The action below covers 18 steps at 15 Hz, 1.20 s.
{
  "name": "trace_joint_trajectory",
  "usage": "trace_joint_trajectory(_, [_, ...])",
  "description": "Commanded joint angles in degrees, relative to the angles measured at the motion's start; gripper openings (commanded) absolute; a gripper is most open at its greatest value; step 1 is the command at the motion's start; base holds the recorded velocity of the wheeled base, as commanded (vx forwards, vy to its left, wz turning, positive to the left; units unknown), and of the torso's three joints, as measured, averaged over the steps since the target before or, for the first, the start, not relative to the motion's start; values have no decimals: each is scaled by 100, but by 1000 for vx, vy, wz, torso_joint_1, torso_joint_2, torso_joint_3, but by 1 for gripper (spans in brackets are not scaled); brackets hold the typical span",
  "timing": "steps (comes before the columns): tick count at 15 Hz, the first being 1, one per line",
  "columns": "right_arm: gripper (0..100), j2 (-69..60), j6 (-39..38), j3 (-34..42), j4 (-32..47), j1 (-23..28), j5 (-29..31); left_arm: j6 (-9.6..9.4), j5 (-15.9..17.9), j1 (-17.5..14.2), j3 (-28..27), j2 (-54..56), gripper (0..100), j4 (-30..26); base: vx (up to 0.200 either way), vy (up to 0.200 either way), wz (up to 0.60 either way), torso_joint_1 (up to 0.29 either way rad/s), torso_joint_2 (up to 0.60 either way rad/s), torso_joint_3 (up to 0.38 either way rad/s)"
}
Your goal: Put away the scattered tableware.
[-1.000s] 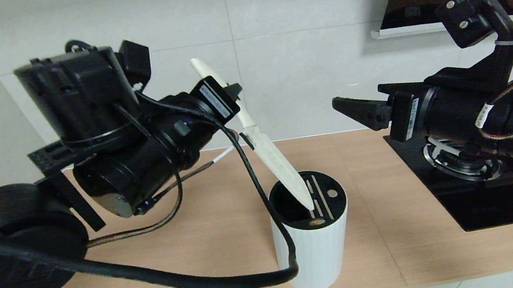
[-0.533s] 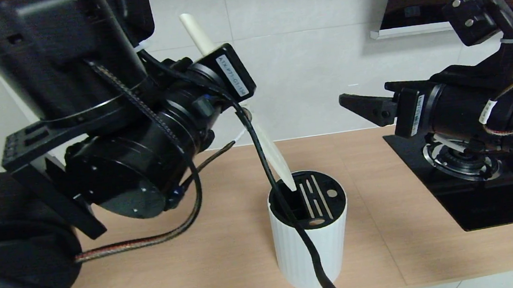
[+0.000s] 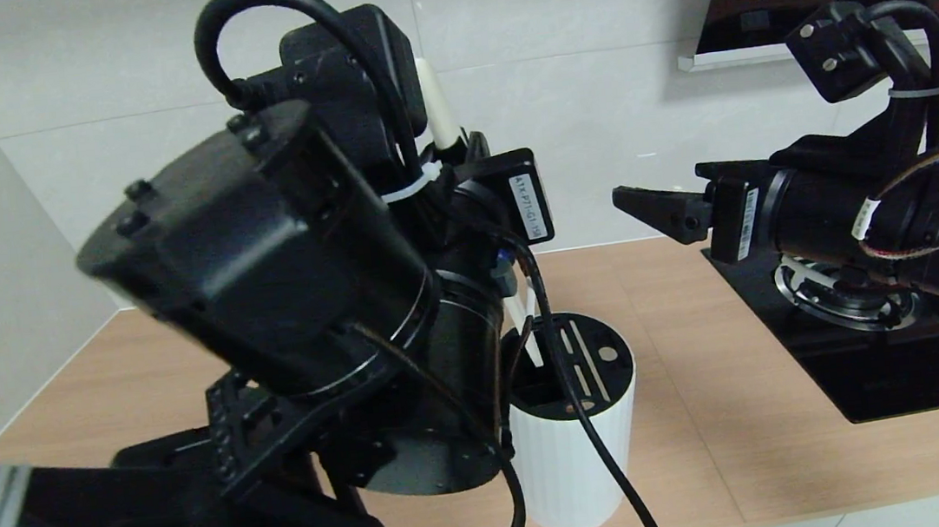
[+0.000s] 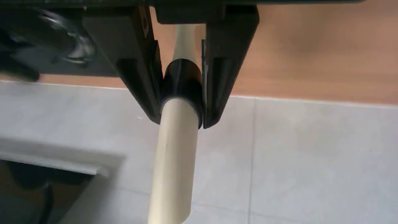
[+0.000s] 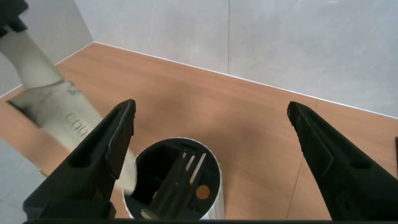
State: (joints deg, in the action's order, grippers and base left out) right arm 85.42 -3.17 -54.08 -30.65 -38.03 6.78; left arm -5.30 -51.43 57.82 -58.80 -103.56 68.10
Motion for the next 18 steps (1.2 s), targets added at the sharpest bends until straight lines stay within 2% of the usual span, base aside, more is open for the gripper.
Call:
trace_joint_trajectory(1, [100,27,1,2,-3,-2,-1,-647,-69,28,246,-569,0,890,0,0,0,0,0,0])
trace_joint_trajectory(12, [100,80,1,11,-3,-2,-1,-647,-69,98,193,-789,0,942,0,0,0,0,0,0])
trace_joint_trajectory(17, [100,89,1,29,-3,-2,-1,-595,-77,133,202,-1008,0,942,0,0,0,0,0,0])
trace_joint_trajectory(18, [100,98,1,38,-3,-2,-1,-533,-77,133,202,-1087,0,942,0,0,0,0,0,0])
